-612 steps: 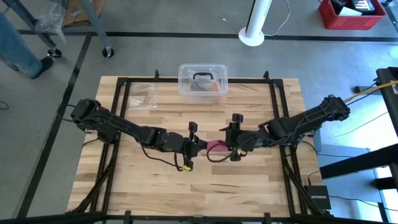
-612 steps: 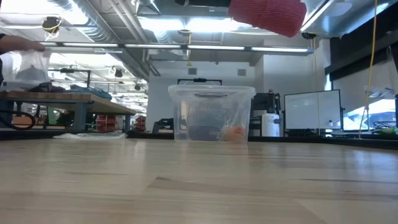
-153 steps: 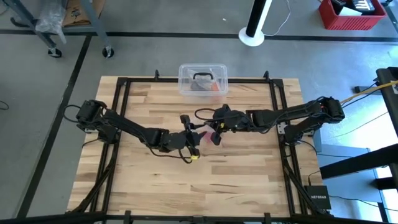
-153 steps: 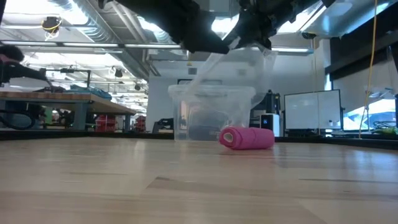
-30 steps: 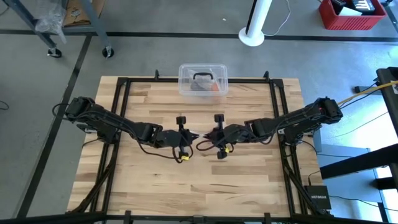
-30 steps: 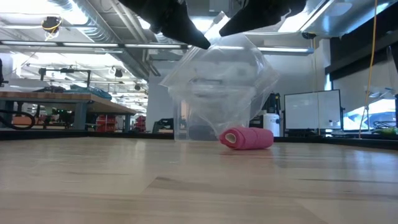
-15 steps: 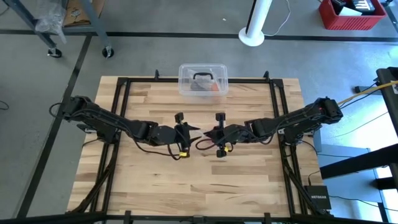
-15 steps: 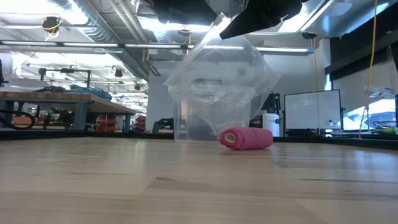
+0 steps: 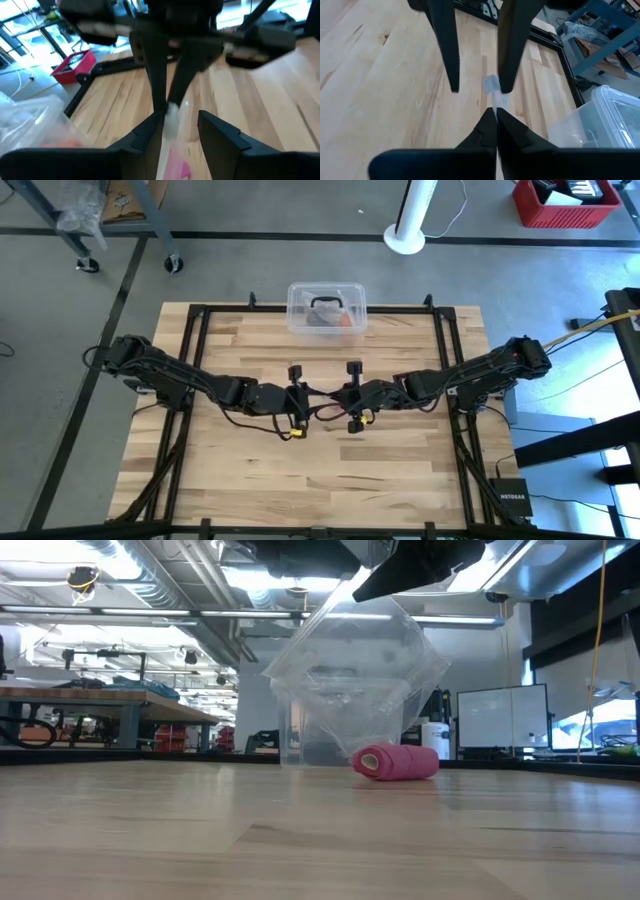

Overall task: Roll bandage
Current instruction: Open the transparent zip lock bag

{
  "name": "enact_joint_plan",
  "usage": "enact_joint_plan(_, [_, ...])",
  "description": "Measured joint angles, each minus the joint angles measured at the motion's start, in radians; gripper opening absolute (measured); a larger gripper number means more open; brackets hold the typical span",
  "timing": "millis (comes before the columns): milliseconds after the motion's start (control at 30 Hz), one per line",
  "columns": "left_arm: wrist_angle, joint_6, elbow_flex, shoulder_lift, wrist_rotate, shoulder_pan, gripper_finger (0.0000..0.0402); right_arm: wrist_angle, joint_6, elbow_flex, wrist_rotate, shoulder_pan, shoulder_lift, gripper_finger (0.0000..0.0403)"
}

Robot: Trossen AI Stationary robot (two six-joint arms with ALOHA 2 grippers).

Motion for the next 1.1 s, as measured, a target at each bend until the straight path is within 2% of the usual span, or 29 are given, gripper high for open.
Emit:
enact_joint_plan(567, [0.0,0.024,0.0,0.0,-0.004,0.0,0.0025,0.007,0.0,0.0,0.0,0.0,0.0,0.0002])
enact_joint_plan(933, [-0.021,0.023,0.001,0.0,-0.006,0.0,0.0031,0.002,0.037,0.023,-0.009,0.0,0.002,0.0003])
enact_joint_plan(1100, [-0.023,0.023,0.002,-0.002,-0.006,0.0,0.0032,-0.064,0.089,0.065,-0.032,0.0,0.002,0.0003])
